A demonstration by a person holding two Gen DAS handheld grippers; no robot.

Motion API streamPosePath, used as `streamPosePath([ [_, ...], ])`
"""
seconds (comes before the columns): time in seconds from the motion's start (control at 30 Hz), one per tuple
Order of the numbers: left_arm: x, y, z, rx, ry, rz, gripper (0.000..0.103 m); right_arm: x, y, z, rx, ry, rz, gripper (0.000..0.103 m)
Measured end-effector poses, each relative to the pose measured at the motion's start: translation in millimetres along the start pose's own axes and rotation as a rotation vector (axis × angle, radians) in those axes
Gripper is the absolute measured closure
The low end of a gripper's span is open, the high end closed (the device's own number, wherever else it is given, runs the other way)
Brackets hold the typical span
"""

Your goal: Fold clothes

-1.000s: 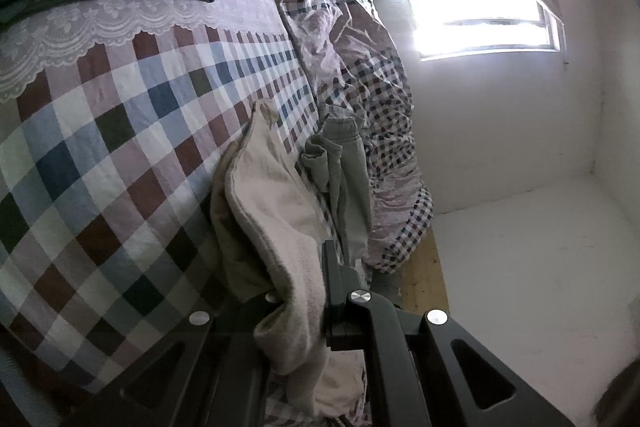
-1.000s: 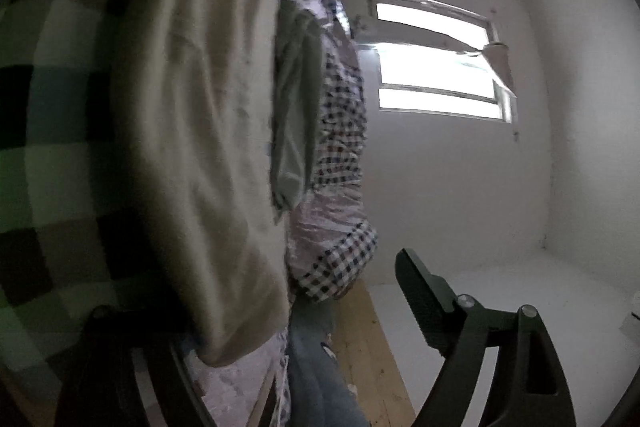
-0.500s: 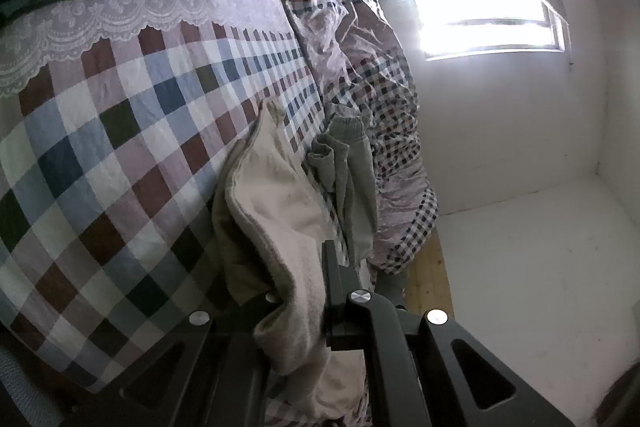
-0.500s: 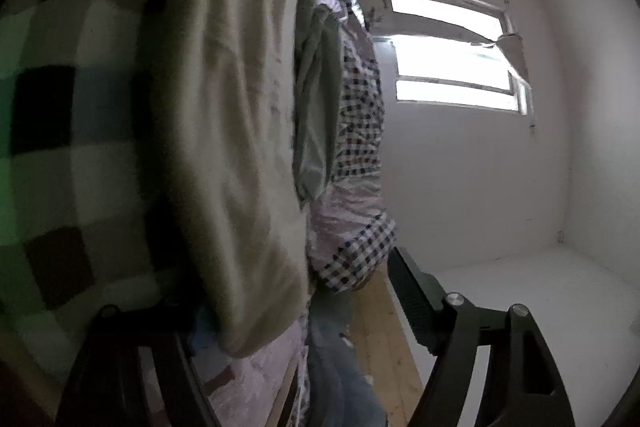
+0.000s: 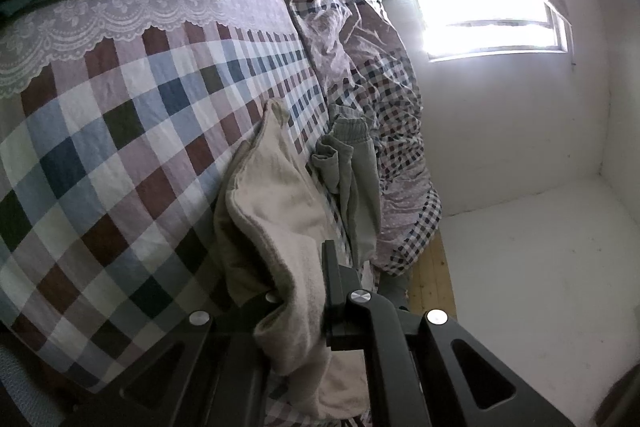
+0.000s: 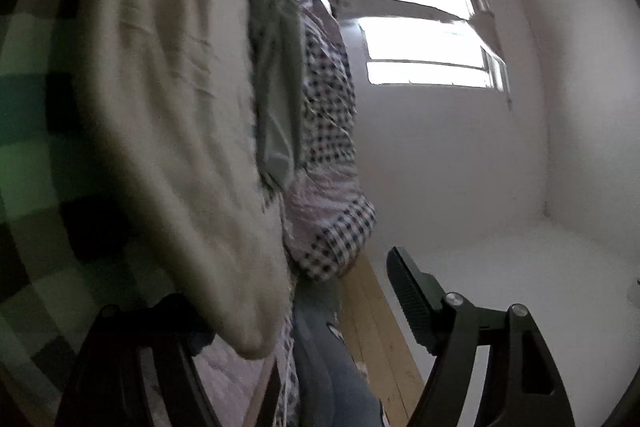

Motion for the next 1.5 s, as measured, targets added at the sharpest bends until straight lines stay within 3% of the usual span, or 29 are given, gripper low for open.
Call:
streamPosePath([
  [0.13,0,0,-1,0.0,-0.003,0.002,0.101,-11,-11,-6,0.009,-0.051,0.031,0.027],
  [0.23,0,-1,-1,0.001,-0.003,0.001,0.101,-34,-33,-5,0.099,-0.151,0.061,0.027],
  [0.33,0,-1,-2,0.001,-0.004,0.003,0.101,-34,-35,3,0.139,-0.166,0.042,0.027],
  [0.47,-1,-1,-3,0.002,-0.006,0.007,0.101,-20,-20,13,0.115,-0.124,0.024,0.027],
  [0.73,-1,-2,-5,0.004,-0.014,0.003,0.101,-28,-28,-6,0.055,-0.145,0.081,0.027],
  [0.87,-3,-2,-5,0.002,-0.021,-0.002,0.101,-24,-26,-9,0.025,-0.142,0.116,0.049],
  [1.1,-2,-1,-6,0.004,-0.019,0.002,0.101,-36,-34,10,0.134,-0.254,0.084,0.05],
  [1.2,-3,-1,-6,0.006,-0.019,0.004,0.101,-30,-19,16,0.139,-0.24,0.128,0.051],
  [1.23,-3,-1,-6,0.006,-0.019,0.004,0.101,-30,-17,17,0.136,-0.242,0.152,0.058],
  [1.27,-3,-1,-6,0.006,-0.021,0.004,0.101,-30,-14,17,0.131,-0.245,0.177,0.078],
  [1.3,-4,-1,-6,0.005,-0.023,0.004,0.101,-31,-11,17,0.124,-0.254,0.197,0.089],
  [1.5,-3,-1,-5,0.004,-0.021,0.004,0.101,-13,-1,22,0.078,-0.191,0.29,0.097],
])
Point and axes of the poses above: each gripper's, at about its wrist camera, not at the fingertips, and y roughly the way its jaws point, x to its right, z to its top, the point moved 4 cm from there along y, roughly the way its jaws point, and after that the axes turned 9 degrees about -z, right-handed, at the moved point
